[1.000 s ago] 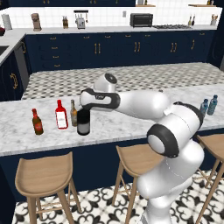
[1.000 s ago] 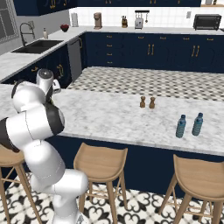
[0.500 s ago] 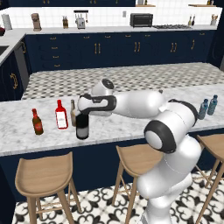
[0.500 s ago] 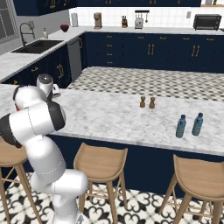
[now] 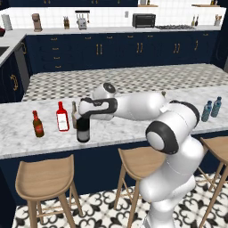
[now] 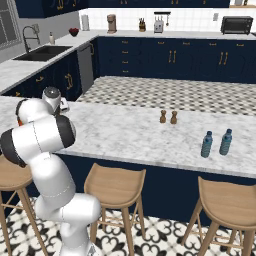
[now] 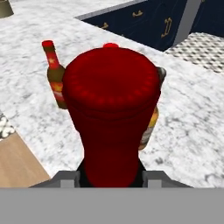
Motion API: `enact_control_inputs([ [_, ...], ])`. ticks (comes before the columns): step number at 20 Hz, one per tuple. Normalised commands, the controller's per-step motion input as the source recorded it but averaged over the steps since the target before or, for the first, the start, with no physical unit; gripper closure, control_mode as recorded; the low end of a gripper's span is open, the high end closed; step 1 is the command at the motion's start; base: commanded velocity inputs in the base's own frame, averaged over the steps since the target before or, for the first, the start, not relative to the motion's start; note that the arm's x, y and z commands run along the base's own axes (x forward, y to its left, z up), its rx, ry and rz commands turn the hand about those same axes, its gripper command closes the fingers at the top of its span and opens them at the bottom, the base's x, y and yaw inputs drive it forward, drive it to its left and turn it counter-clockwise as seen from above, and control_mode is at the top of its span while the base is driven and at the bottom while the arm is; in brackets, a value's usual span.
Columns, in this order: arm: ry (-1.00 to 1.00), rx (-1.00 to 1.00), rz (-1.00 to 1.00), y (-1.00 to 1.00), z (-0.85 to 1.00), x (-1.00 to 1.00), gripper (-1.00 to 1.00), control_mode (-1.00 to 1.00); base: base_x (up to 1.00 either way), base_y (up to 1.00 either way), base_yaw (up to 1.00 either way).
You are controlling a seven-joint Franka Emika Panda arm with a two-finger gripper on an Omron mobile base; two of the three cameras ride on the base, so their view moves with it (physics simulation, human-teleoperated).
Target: Move the plastic bottles in the middle to the plastics group, and the glass bottles in the middle to the glass group.
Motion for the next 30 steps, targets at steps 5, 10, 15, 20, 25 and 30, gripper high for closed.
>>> enact_control_inputs([
  [5,-0.01,0.00,0.00,0.11,0.03,0.20,1.00,-1.00,0.00,0.00,0.00],
  [10,-0.01,0.00,0.00,0.06,0.02,0.16,1.00,-1.00,0.00,0.00,0.00],
  [15,0.00,0.00,0.00,0.02,-0.03,0.04,1.00,-1.00,0.00,0.00,0.00],
  [20,0.00,0.00,0.00,0.00,-0.15,-0.07,1.00,-1.00,0.00,0.00,0.00],
  [25,0.00,0.00,0.00,0.00,-0.01,0.00,1.00,-1.00,0.00,0.00,0.00],
  [30,0.00,0.00,0.00,0.00,0.00,0.00,-1.00,-1.00,0.00,0.00,0.00],
])
